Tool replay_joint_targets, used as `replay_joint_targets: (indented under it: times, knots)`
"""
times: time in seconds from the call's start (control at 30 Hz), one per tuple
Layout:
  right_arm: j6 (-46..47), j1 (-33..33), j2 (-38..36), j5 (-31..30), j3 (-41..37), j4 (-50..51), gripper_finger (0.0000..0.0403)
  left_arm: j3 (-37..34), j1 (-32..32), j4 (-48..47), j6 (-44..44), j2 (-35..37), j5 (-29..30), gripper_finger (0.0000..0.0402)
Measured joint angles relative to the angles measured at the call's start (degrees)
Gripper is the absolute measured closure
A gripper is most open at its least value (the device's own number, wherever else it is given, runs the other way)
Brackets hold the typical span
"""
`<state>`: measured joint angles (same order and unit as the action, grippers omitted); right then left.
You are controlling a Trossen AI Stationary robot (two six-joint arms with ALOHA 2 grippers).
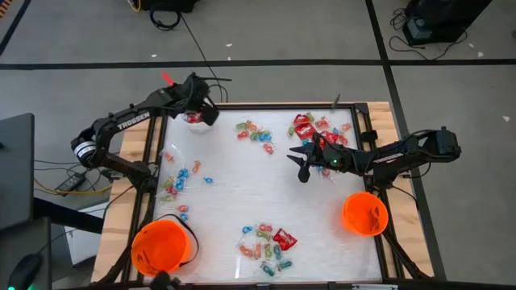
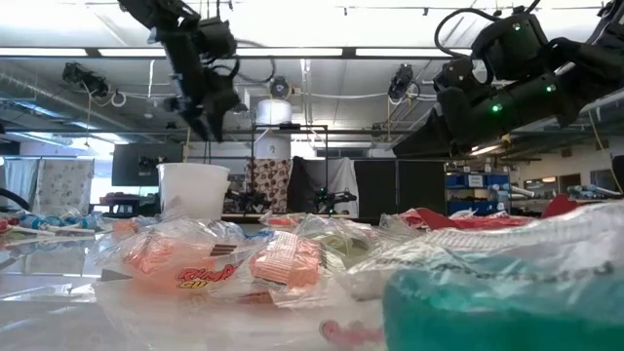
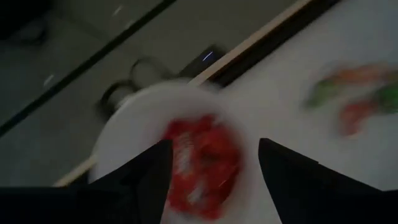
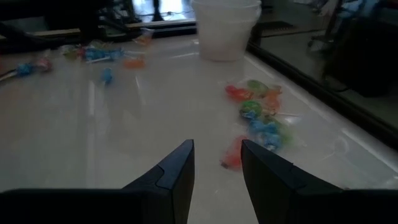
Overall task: Sort candy by brand, put in halloween buckets
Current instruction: Put the skittles into the white bucket
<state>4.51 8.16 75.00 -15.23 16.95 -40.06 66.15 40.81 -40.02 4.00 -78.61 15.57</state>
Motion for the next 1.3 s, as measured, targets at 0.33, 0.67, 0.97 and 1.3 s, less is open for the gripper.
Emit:
replay_joint_targets:
  times: [0.33, 0.67, 0.97, 1.3]
  knots:
    - [9.36, 8.59, 0.96, -7.33, 16.26, 43.76, 0.0259, 0.0, -9.53, 10.51, -3.84, -0.52, -5.94, 0.016]
    - [6.8, 21.58, 7.57, -0.03, 28.13, 55.65, 0.0259, -8.3, -13.78, 20.83, -3.77, -0.71, -5.87, 0.016]
    - [2.94, 30.16, 19.9, 4.6, 37.69, 57.91, 0.0259, -15.32, -13.94, 27.5, -2.18, -0.72, -6.76, 0.016]
    - [-3.29, 35.3, 30.88, 6.7, 49.1, 69.06, 0.026, -18.55, -13.94, 31.16, -2.09, -0.72, -6.86, 0.016]
